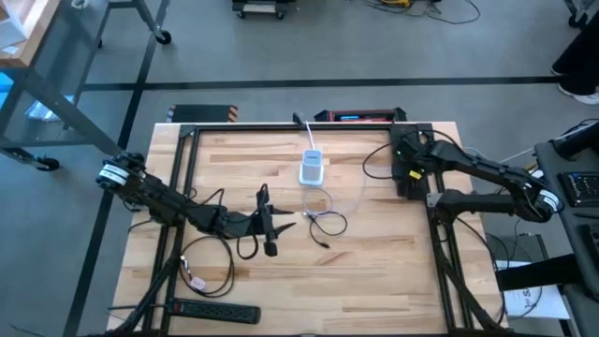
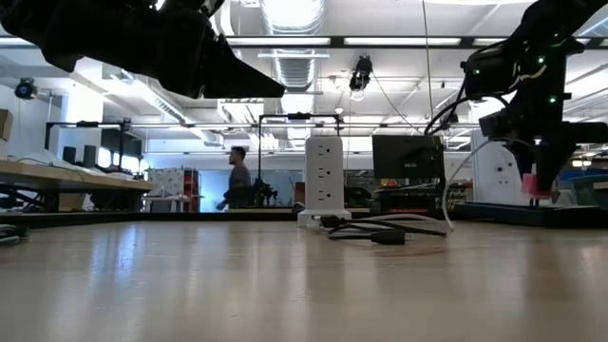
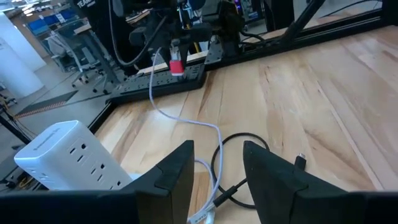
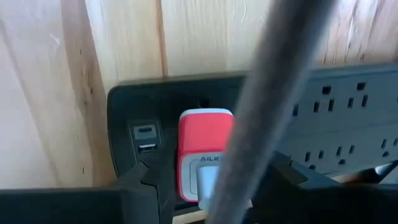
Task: Insert USB
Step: Insert the orange charger adapter into the top black outlet extension
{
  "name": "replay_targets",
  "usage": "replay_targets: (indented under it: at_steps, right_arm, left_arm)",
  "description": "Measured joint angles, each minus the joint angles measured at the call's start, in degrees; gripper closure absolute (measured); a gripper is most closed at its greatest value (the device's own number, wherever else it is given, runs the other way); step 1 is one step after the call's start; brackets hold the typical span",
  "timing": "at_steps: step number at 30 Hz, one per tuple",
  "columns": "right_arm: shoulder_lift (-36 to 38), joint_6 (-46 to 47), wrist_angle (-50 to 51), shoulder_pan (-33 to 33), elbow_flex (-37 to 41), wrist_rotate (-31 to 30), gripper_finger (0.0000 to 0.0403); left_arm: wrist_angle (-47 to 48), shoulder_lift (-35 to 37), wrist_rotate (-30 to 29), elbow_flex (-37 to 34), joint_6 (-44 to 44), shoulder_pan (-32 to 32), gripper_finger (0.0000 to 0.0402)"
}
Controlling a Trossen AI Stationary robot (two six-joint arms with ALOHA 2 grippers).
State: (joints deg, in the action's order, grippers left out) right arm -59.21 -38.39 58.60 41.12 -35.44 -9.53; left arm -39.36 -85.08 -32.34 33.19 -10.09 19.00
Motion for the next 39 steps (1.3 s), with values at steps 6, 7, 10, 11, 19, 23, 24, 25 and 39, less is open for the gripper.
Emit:
replay_targets:
  at_steps: [6, 7, 10, 11, 19, 23, 24, 25, 39]
  right_arm:
    - [0.07, -0.17, -1.17, 0.58, 1.13, 0.51, 0.0269]
    - [0.09, -0.19, -1.48, 0.55, 1.18, 0.55, 0.0269]
    - [-0.18, -0.51, -1.93, 0.55, 1.20, 0.71, 0.0269]
    - [-0.32, -0.52, -2.15, 0.55, 1.20, 0.75, 0.0269]
    - [-0.43, 0.31, -5.31, 0.42, 1.29, 3.49, 0.0269]
    - [-0.60, 1.41, -7.81, 0.32, 1.37, 5.79, 0.0269]
    - [-0.74, 1.64, -8.47, 0.13, 1.39, 6.17, 0.0269]
    - [-0.97, 1.94, -9.08, 0.00, 1.37, 6.37, 0.0269]
    - [-3.29, 11.20, -14.66, -2.15, 0.50, 7.61, 0.0269]
  left_arm:
    - [-0.34, 0.00, 0.01, 0.00, -0.17, 0.00, 0.0277]
    - [-0.33, 0.00, 0.02, 0.00, -0.46, 0.01, 0.0279]
    - [-0.61, 0.00, 0.00, 0.00, -1.08, 0.00, 0.0284]
    - [-0.63, 0.00, 0.02, 0.00, -1.18, 0.00, 0.0286]
    - [-0.58, 0.00, 0.02, 0.00, -1.42, -0.02, 0.0297]
    - [-0.56, 0.00, 0.02, 0.00, -1.72, -0.08, 0.0301]
    - [-0.57, 0.00, 0.01, 0.00, -1.92, -0.09, 0.0302]
    - [-0.62, 0.00, 0.00, 0.00, -2.17, -0.09, 0.0302]
    - [-1.74, 0.00, 1.88, 0.00, -4.43, -0.93, 0.0284]
